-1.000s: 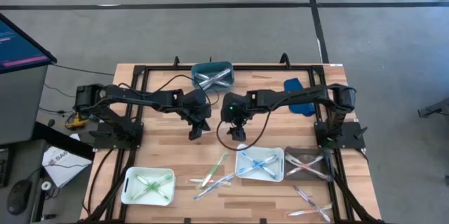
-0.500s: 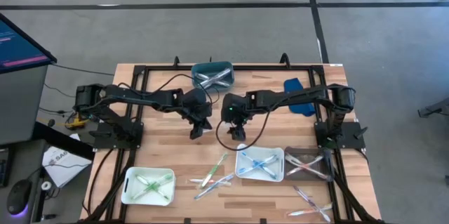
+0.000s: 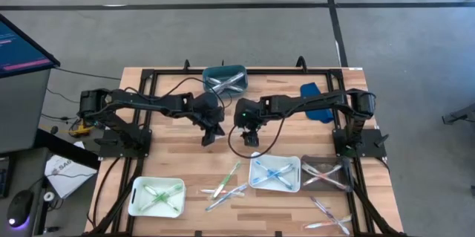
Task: Pick & Place Toothbrushes
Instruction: Put the orange toothbrush into the black bin
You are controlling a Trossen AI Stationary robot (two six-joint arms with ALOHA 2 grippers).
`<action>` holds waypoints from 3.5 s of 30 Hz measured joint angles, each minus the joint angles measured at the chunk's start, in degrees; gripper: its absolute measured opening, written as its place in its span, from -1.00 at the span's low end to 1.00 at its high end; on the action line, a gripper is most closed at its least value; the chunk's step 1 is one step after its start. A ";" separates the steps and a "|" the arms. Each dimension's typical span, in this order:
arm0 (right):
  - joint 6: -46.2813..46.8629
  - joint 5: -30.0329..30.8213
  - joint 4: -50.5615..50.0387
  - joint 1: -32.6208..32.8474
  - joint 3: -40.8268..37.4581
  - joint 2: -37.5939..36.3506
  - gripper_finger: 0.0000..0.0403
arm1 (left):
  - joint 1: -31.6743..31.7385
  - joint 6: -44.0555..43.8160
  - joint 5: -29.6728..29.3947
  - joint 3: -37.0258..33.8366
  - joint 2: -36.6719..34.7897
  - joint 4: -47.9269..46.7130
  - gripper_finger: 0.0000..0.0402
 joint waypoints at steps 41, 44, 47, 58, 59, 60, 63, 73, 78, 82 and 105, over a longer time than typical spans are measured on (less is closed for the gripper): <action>1.38 -0.31 -2.83 -0.68 -0.02 0.02 -0.94 | 1.33 0.93 0.72 -0.02 -0.04 1.60 -1.00; 1.52 -0.26 -3.25 -0.70 -0.02 0.03 -0.90 | 1.34 1.49 0.70 -0.02 -0.04 1.85 -0.99; 1.53 -0.22 -3.66 -0.70 -0.02 0.03 -0.89 | 1.33 1.69 0.58 -0.02 -0.04 2.40 -0.98; 9.00 0.01 -3.13 -1.57 -0.07 0.07 -0.95 | 0.79 -3.50 -6.96 -0.02 -0.07 10.11 -0.99; 9.14 0.02 -3.16 -1.60 -0.07 0.07 -0.95 | 0.60 -3.52 -7.10 -0.02 -0.09 11.07 -0.99; 9.42 0.01 -3.20 -1.60 -0.07 0.07 -0.95 | 0.47 -3.55 -7.58 -0.02 -0.09 11.54 -0.99; 11.13 -0.03 -3.23 -1.17 -0.07 0.07 -0.95 | 0.01 -3.55 -9.71 -0.02 -0.09 11.72 -0.99; 15.14 0.82 -4.30 1.77 -0.13 0.06 -0.95 | -0.18 -3.50 -10.69 -0.02 -0.09 12.68 -0.99; 17.46 1.68 -2.04 1.99 -2.72 -0.95 -0.95 | -0.18 -3.50 -10.78 -0.02 -0.09 12.68 -0.99; 20.00 2.00 1.14 3.14 -6.75 -3.95 -0.95 | -0.20 -3.50 -10.76 -0.02 -0.09 12.76 -0.99; 56.79 23.87 -12.93 30.16 -36.61 -44.08 -0.95 | -0.18 -19.34 -20.60 -0.02 -0.09 23.21 -0.99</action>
